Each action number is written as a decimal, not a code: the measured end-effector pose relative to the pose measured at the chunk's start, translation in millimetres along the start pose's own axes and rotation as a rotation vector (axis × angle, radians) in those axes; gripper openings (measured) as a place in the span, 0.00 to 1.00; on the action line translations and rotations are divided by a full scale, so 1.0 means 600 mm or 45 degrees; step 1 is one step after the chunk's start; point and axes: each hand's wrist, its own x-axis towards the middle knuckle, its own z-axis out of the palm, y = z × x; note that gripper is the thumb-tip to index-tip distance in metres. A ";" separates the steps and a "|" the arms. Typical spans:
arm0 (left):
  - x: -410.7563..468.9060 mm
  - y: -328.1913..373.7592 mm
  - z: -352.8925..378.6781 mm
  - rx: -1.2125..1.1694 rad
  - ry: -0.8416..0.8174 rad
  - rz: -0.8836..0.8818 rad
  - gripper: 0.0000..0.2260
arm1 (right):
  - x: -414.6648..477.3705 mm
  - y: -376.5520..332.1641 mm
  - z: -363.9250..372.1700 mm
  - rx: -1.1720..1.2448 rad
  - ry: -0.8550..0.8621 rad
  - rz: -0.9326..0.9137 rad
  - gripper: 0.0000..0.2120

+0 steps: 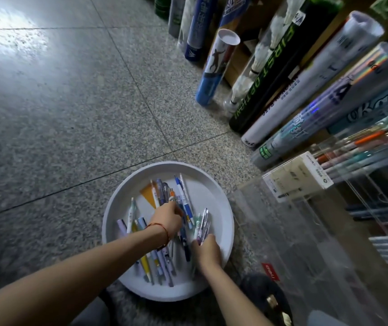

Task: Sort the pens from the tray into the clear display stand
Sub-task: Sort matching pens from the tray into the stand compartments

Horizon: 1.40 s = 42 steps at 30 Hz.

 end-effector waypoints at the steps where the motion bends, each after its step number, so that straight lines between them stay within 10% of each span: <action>1: -0.002 0.001 0.004 0.002 -0.018 -0.006 0.13 | 0.001 0.005 -0.001 -0.005 -0.037 -0.008 0.09; 7: -0.020 0.007 0.022 -0.094 -0.141 -0.001 0.08 | 0.006 0.009 -0.058 0.388 -0.160 -0.127 0.08; 13: -0.080 0.093 0.006 -0.844 -0.431 -0.020 0.10 | -0.057 -0.032 -0.193 0.423 -0.590 -0.454 0.10; 30: -0.352 0.694 0.072 -0.567 0.265 1.395 0.08 | -0.257 0.024 -0.796 0.194 0.917 -0.937 0.16; 35: -0.368 0.730 0.135 -0.752 0.293 1.299 0.08 | -0.247 0.064 -0.838 0.201 0.983 -0.927 0.10; 38: -0.367 0.746 0.153 -0.976 0.198 1.192 0.09 | -0.262 0.054 -0.849 0.368 0.678 -0.951 0.23; 42: -0.364 0.768 0.158 -1.158 0.020 1.153 0.12 | -0.273 0.055 -0.875 0.378 0.466 -0.920 0.12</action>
